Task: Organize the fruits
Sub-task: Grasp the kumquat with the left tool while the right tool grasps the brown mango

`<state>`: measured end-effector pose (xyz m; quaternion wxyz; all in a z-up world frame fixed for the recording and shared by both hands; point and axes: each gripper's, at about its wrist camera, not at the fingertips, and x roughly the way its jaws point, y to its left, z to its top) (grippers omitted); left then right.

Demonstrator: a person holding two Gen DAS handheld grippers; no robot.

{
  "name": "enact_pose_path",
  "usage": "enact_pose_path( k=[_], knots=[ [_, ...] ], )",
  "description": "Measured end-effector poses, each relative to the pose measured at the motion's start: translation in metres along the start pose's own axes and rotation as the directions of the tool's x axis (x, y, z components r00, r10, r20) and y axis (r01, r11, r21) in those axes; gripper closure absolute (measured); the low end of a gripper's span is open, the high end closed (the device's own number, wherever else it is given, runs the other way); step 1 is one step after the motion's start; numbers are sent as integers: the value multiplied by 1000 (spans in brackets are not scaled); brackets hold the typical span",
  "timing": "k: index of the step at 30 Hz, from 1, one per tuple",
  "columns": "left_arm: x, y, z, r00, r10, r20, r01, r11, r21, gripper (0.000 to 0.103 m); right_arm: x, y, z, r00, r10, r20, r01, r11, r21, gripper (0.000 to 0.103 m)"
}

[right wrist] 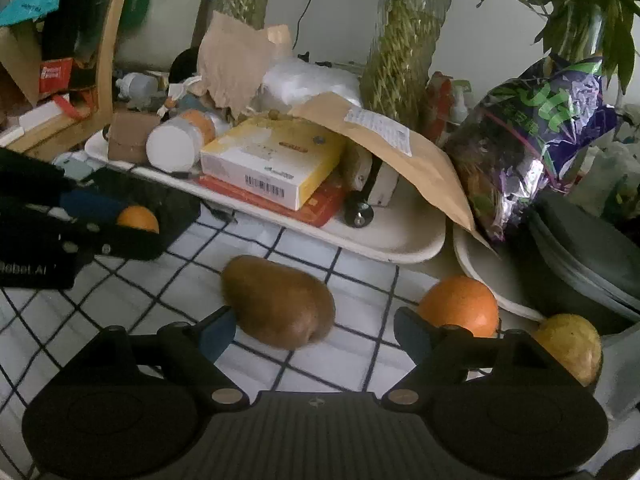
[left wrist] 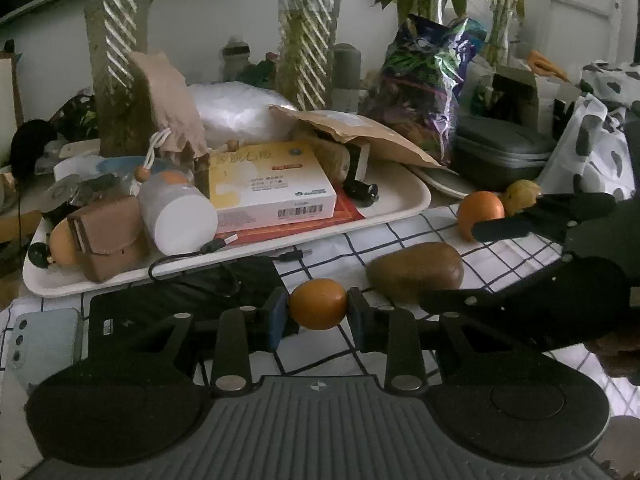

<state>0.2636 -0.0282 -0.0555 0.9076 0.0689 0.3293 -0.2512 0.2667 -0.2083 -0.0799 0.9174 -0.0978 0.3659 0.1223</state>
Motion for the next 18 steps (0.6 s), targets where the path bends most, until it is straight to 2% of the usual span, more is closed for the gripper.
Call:
enact_pose_path(
  k=[11, 14, 16, 17, 18],
  knots=[
    [0, 2, 0, 1000, -3, 4, 3, 1000, -6, 72, 14, 4, 6, 998, 70, -2, -70, 997, 34, 29],
    [0, 1, 0, 1000, -2, 3, 2, 1000, -1, 72, 18, 2, 8, 996, 94, -6, -94, 994, 56, 37],
    [0, 1, -1, 1000, -4, 1, 4, 1000, 1, 72, 20, 0, 8, 992, 126, -16, -124, 989, 83, 50],
    [0, 0, -1, 1000, -4, 1, 4, 1000, 4, 72, 20, 0, 8, 988, 151, -20, -149, 984, 99, 51],
    [0, 0, -1, 1000, -5, 1, 5, 1000, 6, 72, 20, 1, 9, 989, 144, -25, -141, 985, 97, 52]
  ],
)
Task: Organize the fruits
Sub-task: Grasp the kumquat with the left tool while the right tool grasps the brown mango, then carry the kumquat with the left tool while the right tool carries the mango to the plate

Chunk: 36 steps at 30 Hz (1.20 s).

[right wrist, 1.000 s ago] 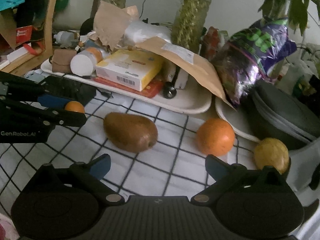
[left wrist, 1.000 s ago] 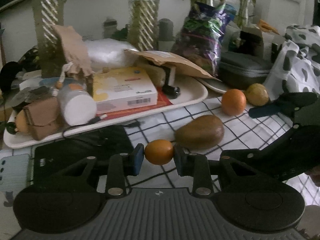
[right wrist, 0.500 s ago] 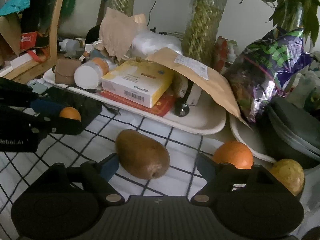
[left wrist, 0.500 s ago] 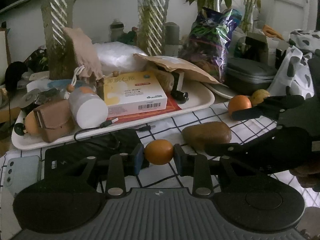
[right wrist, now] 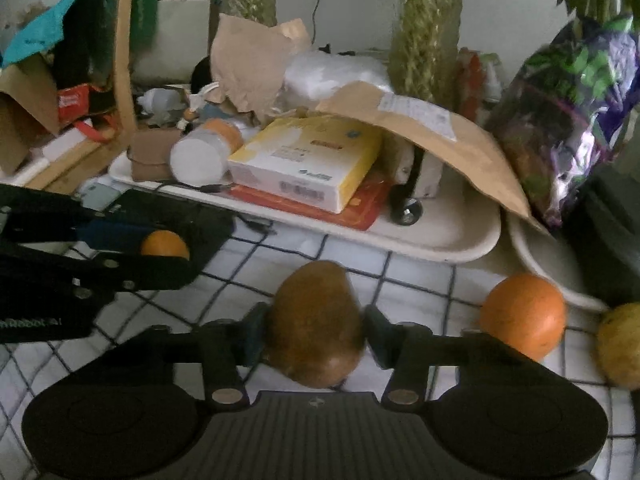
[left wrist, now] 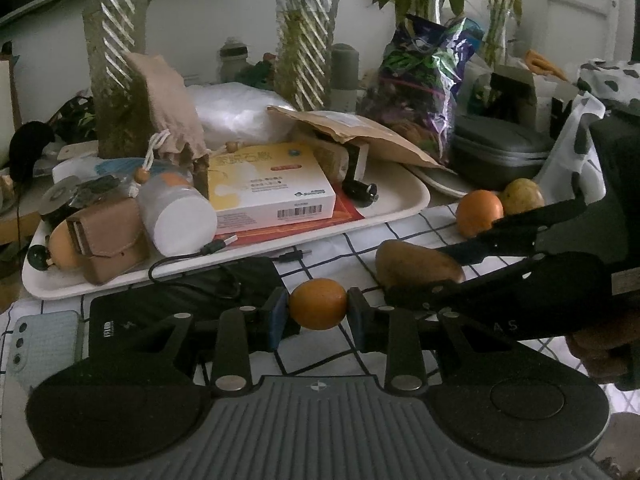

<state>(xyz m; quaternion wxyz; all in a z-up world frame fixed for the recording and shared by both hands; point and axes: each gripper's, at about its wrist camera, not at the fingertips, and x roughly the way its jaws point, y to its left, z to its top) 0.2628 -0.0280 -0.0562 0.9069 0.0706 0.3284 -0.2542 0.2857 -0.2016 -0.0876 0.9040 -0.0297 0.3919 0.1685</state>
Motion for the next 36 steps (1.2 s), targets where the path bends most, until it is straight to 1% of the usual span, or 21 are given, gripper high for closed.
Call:
enact_pose_path(
  k=[3, 6, 15, 27, 36],
  knots=[
    [0, -1, 0, 1000, -4, 1, 4, 1000, 6, 72, -4, 5, 0, 1000, -12, -7, 11, 999, -31, 53],
    [-1, -1, 1, 1000, -7, 2, 7, 1000, 6, 72, -14, 6, 1, 1000, -1, 5, 1, 999, -38, 53],
    [-10, -9, -3, 1000, -24, 4, 23, 1000, 8, 72, -48, 5, 4, 999, 6, 49, -5, 1000, -23, 53],
    [-37, -31, -14, 999, -49, 7, 48, 998, 32, 72, -90, 10, -12, 998, -3, 68, 3, 1000, 0, 53],
    [-56, -44, -20, 998, -60, 20, 59, 997, 46, 72, -111, 12, -27, 998, -19, 62, 19, 1000, 8, 53]
  ],
)
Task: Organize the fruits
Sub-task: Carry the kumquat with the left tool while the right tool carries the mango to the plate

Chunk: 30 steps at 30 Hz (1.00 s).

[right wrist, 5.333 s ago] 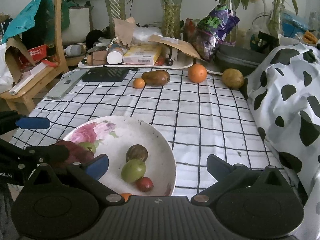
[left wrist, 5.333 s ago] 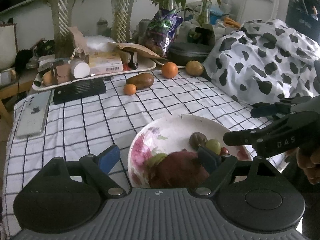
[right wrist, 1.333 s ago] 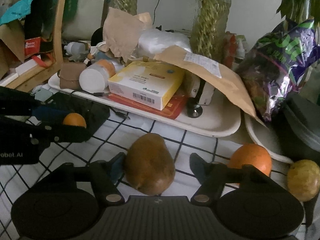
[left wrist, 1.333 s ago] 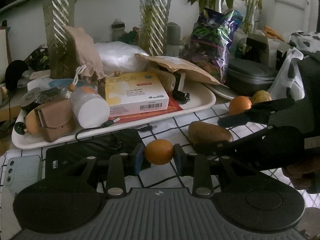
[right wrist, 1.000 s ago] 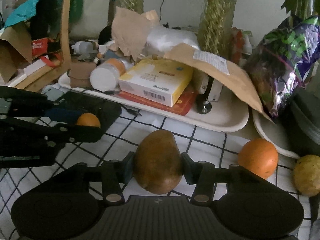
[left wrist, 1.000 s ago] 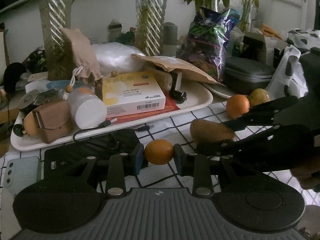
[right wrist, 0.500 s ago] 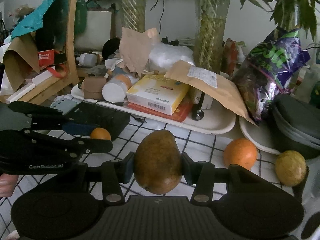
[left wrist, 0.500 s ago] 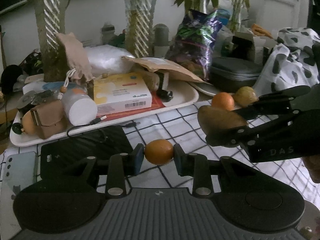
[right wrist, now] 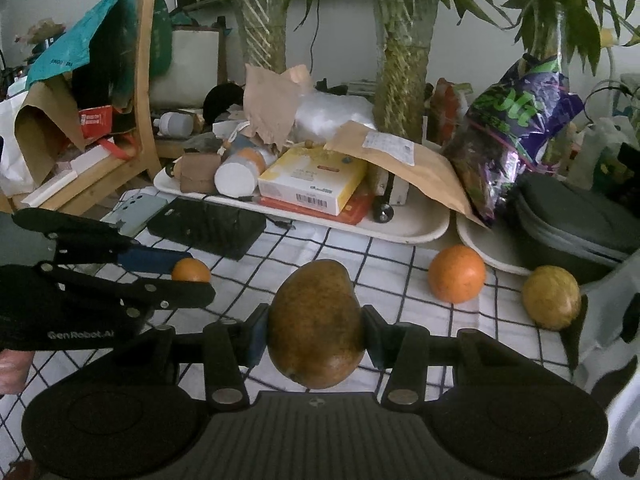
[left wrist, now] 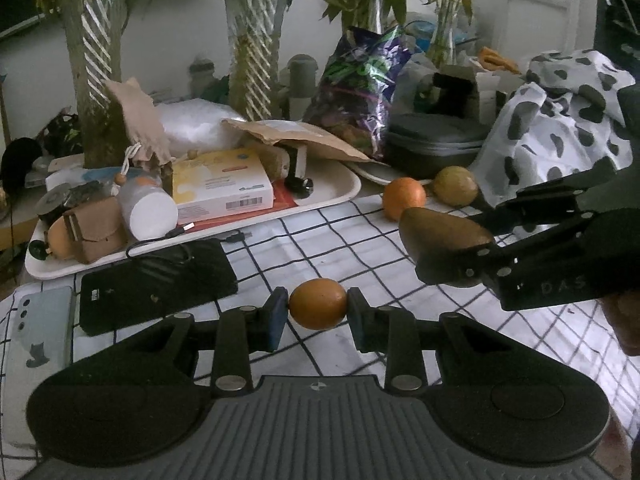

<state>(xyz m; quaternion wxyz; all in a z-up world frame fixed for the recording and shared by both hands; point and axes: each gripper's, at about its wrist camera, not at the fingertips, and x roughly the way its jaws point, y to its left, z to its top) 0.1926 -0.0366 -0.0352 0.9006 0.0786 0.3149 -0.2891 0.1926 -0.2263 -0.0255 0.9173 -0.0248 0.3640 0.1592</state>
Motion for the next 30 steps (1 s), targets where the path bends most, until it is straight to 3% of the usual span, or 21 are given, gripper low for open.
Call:
enact_pose_path(
  k=[20, 30],
  knots=[
    [-37, -30, -24, 999, -32, -8, 32, 999, 34, 72, -47, 18, -18, 1000, 16, 17, -16, 1000, -2, 53],
    [-51, -49, -36, 994, -101, -38, 103, 993, 51, 72, -69, 24, -36, 1000, 8, 5, -8, 1000, 2, 53]
  ],
)
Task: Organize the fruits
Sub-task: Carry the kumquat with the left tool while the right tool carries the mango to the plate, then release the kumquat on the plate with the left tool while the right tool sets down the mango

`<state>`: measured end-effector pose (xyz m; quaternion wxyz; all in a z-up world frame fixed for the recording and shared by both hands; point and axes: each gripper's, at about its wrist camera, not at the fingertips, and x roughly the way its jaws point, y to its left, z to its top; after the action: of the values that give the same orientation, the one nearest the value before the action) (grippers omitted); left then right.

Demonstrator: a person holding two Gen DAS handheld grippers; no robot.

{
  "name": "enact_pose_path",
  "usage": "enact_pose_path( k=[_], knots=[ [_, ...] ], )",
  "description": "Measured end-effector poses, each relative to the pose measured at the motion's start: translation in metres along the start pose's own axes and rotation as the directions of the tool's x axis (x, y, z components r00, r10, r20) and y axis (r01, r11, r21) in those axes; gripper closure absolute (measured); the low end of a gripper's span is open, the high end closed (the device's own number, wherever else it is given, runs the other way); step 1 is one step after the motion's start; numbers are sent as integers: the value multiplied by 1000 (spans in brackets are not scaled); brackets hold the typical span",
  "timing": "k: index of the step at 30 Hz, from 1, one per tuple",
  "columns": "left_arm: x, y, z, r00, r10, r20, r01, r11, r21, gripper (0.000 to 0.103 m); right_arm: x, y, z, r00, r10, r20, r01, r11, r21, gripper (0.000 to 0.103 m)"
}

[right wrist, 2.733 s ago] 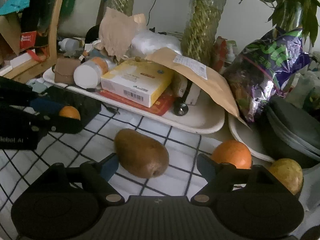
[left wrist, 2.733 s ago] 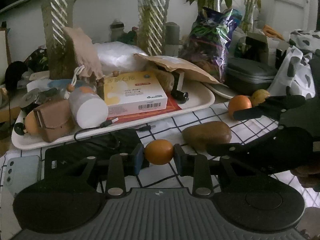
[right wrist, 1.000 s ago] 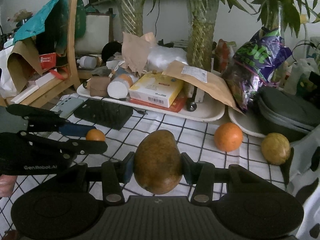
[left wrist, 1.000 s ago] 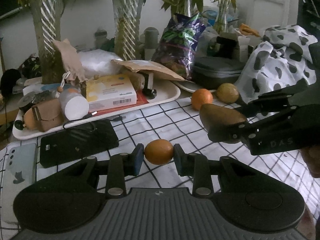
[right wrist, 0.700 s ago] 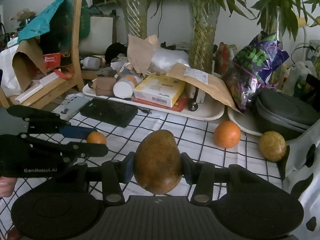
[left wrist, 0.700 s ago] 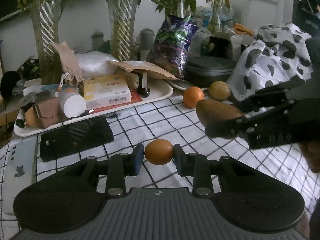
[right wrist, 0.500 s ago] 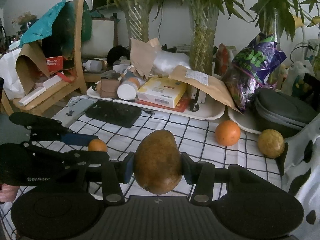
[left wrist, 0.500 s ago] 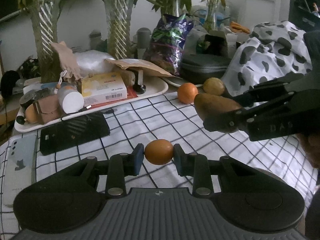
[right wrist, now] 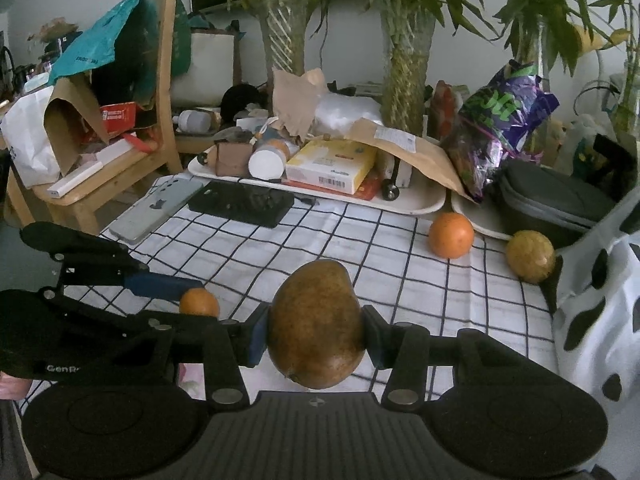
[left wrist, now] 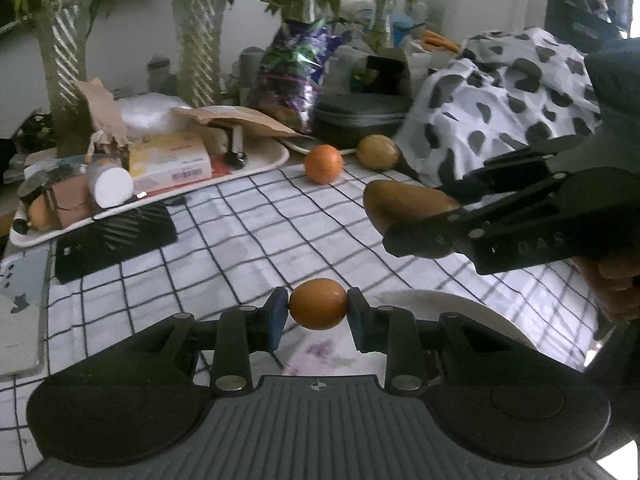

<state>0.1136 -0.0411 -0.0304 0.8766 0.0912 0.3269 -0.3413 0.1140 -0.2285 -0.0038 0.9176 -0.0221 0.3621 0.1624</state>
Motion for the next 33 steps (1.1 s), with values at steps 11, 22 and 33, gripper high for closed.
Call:
enact_pose_path(
  k=[11, 22, 33],
  knots=[
    [14, -7, -7, 987, -96, -127, 91, 995, -42, 71, -24, 2, -18, 1000, -4, -15, 4, 1000, 9, 53],
    [15, 0, -5, 979, -149, -141, 133, 984, -116, 44, -32, 4, -28, 999, -3, -40, 3, 1000, 4, 53],
    [-10, 0, -5, 992, -83, -92, 71, 989, -129, 39, -45, 10, -40, 998, 7, -57, -6, 1000, 15, 53]
  ],
)
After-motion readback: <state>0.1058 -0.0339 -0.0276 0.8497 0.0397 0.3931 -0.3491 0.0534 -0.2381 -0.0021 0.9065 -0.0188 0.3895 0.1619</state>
